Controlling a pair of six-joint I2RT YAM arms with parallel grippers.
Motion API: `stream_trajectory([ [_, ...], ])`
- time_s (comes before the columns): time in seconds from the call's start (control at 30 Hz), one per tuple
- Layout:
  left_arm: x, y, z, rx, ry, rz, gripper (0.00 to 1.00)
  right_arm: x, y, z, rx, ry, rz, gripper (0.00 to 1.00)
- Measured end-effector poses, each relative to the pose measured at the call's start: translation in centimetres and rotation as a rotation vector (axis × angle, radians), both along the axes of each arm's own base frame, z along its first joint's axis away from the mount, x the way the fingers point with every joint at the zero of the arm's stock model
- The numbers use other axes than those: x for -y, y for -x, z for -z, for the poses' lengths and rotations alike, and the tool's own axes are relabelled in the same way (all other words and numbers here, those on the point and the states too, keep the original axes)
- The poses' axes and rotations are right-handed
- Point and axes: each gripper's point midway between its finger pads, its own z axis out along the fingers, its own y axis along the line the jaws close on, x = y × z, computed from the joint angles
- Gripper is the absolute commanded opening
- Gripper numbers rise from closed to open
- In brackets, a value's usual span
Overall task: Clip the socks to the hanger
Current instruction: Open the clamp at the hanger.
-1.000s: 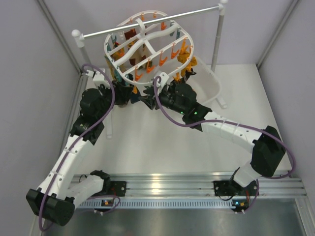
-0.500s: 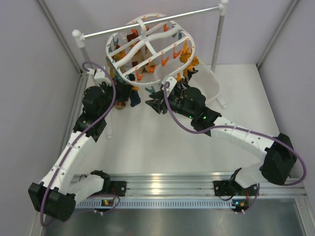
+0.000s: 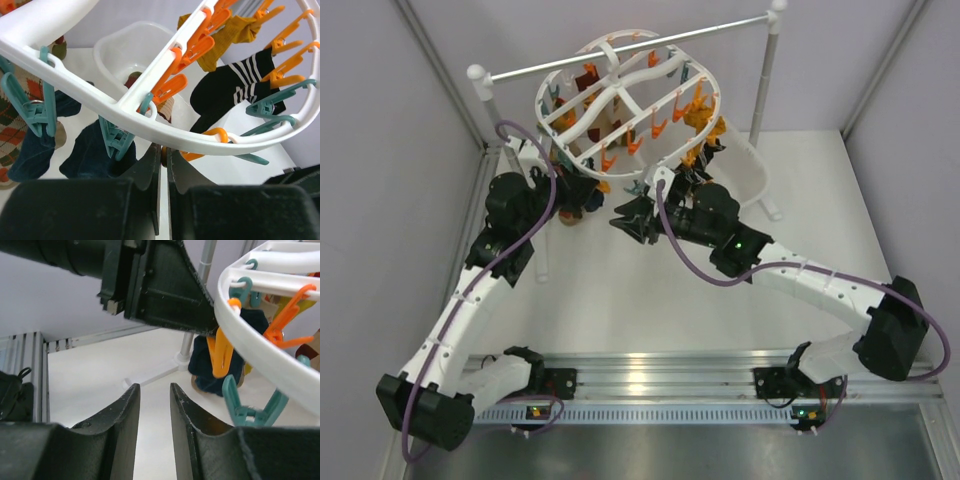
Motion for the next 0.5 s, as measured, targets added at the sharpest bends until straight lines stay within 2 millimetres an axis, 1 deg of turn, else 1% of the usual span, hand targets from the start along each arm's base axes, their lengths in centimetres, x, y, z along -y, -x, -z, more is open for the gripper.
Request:
stream_trajectory([
  [0.07,0.3,0.5,-0.2,0.002,-0.012,0.029,0.00,-1.0,-0.6,-0.4,0.008,-0.013,0.013,0.30],
  [0.17,0.5,1.2,-0.4,0.005,-0.030,0.062,0.00,-1.7,-2.0,-0.2,0.012,-0.018,0.063,0.32],
  [0.23,0.6,1.7,-0.7,0.010,-0.043,0.087,0.00,-1.7,-2.8,0.4,0.010,-0.010,0.099,0.39],
  [0.3,0.7,2.0,-1.1,0.021,-0.055,0.105,0.00,-1.6,-3.2,0.5,0.018,-0.003,0.116,0.43],
  [0.5,0.8,2.6,-1.6,0.028,-0.077,0.140,0.00,-1.6,-3.4,0.1,0.038,-0.009,0.131,0.43],
])
